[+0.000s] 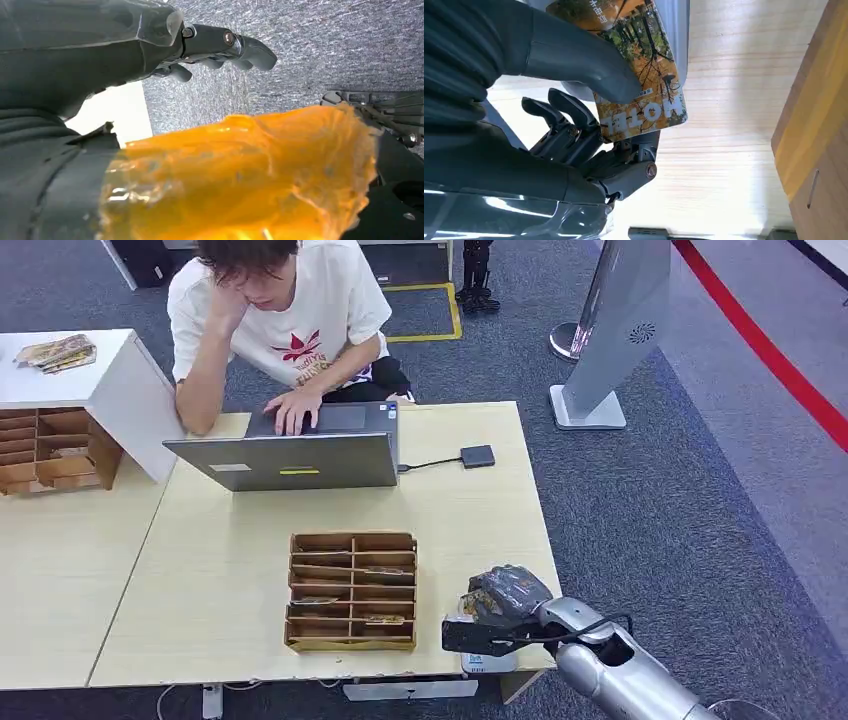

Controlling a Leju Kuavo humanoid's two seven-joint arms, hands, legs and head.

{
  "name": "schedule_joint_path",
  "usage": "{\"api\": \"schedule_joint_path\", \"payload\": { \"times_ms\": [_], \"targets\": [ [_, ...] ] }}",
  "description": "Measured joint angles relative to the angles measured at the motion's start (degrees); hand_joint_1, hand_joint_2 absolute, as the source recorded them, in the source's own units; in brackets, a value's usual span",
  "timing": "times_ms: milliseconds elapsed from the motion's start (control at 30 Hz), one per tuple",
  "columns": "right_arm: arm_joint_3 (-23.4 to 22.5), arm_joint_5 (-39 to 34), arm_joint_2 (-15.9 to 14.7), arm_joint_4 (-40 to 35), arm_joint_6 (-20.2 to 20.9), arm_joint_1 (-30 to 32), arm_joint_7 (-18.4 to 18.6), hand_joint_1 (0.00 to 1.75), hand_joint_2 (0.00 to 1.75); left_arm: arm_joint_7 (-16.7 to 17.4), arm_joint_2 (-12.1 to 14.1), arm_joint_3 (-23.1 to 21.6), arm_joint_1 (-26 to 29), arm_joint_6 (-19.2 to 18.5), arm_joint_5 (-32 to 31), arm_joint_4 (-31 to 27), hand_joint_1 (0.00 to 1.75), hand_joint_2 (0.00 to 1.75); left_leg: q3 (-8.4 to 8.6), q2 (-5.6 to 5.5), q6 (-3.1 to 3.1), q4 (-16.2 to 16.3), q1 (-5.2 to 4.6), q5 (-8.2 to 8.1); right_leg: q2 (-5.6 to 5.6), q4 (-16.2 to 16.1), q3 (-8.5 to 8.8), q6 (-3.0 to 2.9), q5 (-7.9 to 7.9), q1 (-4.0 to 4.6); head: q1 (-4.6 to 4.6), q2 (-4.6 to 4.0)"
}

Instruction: Pass the card to the sensor for recognition and then transmit it.

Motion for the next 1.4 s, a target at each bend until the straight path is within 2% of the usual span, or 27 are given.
{"api": "schedule_joint_path", "payload": {
  "times_ms": [1400],
  "targets": [
    [0.04, -0.15, 0.04, 0.94, 0.00, -0.47, -0.46, 1.75, 1.75, 0.00, 0.00, 0.02, 0.01, 0.07, -0.07, 0.00, 0.00, 0.00, 0.08, 0.00, 0.00, 0.00, 0.00, 0.00, 0.00, 0.00, 0.09, 0.00, 0.00, 0.00, -0.02, 0.00]
  ]
}}
